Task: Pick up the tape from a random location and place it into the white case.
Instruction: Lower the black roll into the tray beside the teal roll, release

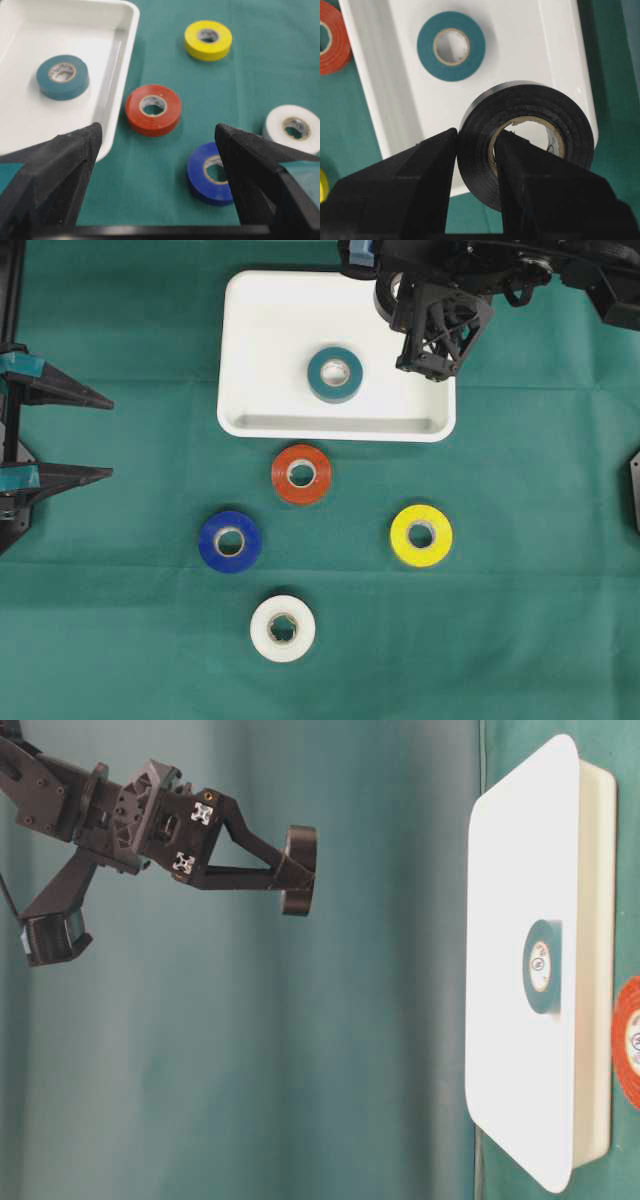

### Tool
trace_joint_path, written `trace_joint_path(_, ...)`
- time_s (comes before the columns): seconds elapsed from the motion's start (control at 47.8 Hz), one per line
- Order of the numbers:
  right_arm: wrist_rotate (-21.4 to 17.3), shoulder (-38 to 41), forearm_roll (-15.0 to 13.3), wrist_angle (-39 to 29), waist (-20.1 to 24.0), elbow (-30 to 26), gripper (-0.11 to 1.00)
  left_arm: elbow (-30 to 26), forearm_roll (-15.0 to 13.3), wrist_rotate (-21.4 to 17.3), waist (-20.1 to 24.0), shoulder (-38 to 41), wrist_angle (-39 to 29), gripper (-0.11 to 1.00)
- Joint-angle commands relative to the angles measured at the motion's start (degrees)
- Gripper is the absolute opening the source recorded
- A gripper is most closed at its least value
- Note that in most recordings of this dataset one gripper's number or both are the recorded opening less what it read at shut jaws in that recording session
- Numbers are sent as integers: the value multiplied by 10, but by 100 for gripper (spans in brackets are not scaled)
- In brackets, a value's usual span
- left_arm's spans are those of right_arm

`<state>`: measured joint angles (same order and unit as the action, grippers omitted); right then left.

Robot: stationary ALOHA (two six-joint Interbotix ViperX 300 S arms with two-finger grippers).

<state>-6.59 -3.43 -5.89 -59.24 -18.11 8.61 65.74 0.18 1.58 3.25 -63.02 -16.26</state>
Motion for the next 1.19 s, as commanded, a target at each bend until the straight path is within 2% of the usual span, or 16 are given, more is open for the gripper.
trace_joint_path(0.0,0,-7,-1,3,0,-8,27,-6,0,-1,0,5,3,91)
trace_joint_path(0.67,-1,-7,-2,24,-1,15,27,-5,0,-1,0,5,3,91)
trace_joint_path(0.879,-4,4,-1,70,0,51,27,-5,0,0,0,5,2,91)
trace_joint_path(1.172,-9,56,-1,169,0,115,27,-5,-1,0,0,5,3,91)
